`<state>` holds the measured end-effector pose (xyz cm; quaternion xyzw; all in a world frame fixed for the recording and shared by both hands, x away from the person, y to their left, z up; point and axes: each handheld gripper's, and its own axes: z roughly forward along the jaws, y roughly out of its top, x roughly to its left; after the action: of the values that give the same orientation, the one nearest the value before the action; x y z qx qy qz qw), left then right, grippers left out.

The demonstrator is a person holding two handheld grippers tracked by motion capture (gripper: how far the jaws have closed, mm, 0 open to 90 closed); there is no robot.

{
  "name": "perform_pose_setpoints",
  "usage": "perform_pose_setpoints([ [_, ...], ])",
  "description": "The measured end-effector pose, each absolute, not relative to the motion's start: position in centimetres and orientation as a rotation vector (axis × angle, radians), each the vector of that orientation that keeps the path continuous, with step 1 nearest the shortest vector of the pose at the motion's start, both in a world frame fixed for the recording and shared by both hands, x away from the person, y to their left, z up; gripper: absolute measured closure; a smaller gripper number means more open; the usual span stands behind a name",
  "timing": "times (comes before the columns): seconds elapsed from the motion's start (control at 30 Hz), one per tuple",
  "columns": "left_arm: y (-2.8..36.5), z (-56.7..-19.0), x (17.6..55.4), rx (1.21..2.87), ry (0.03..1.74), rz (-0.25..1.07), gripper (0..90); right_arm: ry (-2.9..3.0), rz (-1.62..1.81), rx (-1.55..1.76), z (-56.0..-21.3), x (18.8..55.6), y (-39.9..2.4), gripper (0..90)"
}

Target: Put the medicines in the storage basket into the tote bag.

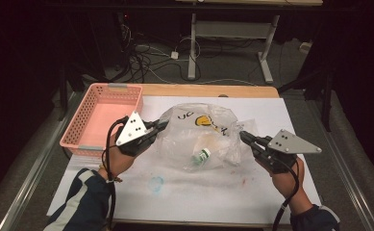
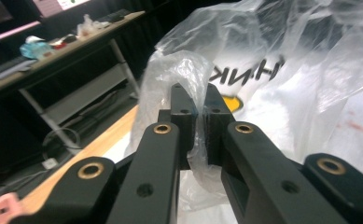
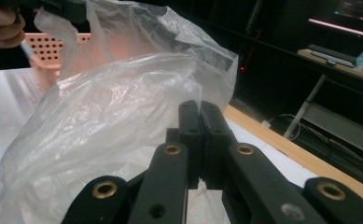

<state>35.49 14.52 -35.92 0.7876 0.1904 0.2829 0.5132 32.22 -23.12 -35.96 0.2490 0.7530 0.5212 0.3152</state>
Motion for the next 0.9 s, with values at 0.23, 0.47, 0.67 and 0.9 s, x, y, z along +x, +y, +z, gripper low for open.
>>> perform_pose_setpoints([
  [0.23,12.1,-37.8,37.1,1.961,0.434,0.692,84.7,1.974,1.348,0.708,-36.8,34.1,-23.2,89.7],
  [0.47,11.0,-38.8,38.6,1.975,0.441,0.707,84.7,1.959,1.334,0.746,-37.3,35.9,-23.1,89.8],
  [0.67,10.9,-38.7,39.6,1.941,0.464,0.704,84.8,1.952,1.315,0.778,-37.6,37.4,-22.8,89.8],
  [0.9,11.3,-36.8,39.5,1.856,0.46,0.731,84.9,1.912,1.332,0.77,-36.3,37.8,-22.8,89.8],
])
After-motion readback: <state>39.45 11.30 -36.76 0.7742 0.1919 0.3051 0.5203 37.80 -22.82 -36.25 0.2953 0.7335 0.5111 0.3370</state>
